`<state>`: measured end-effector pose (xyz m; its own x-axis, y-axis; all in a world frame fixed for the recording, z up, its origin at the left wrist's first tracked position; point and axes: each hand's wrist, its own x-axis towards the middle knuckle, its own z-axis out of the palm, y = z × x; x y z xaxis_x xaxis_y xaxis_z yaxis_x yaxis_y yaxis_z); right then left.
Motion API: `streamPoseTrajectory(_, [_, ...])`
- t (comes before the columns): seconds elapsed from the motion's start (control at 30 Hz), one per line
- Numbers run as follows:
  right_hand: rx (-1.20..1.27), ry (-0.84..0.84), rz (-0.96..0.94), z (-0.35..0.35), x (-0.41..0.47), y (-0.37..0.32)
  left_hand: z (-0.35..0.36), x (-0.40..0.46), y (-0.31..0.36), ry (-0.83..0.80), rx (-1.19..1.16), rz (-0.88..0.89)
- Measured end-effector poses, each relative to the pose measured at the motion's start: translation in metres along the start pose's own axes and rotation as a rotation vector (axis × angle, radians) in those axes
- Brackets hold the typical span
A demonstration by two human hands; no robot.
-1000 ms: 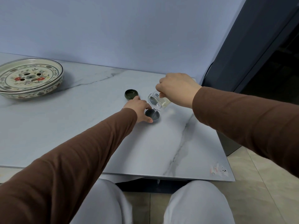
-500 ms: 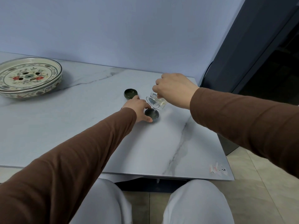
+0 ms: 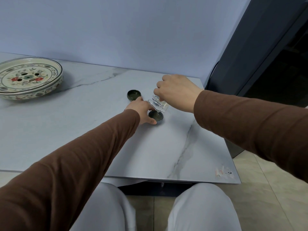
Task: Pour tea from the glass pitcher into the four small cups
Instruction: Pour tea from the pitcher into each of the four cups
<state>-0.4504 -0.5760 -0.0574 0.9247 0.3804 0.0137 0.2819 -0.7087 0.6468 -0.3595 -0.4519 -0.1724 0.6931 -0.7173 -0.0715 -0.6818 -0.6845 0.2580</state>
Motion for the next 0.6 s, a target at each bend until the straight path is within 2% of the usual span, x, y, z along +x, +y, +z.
streamPoseTrajectory(0.33, [-0.014,-0.011,-0.012,-0.0001,-0.0017,-0.0024,0.0007,-0.0011,-0.0003,-0.003,-0.021,-0.009])
streamPoseTrajectory(0.6, [0.083,0.008,0.043,0.0058,-0.0062,0.0001,0.0018,0.0018,-0.0019,-0.007,0.006,0.008])
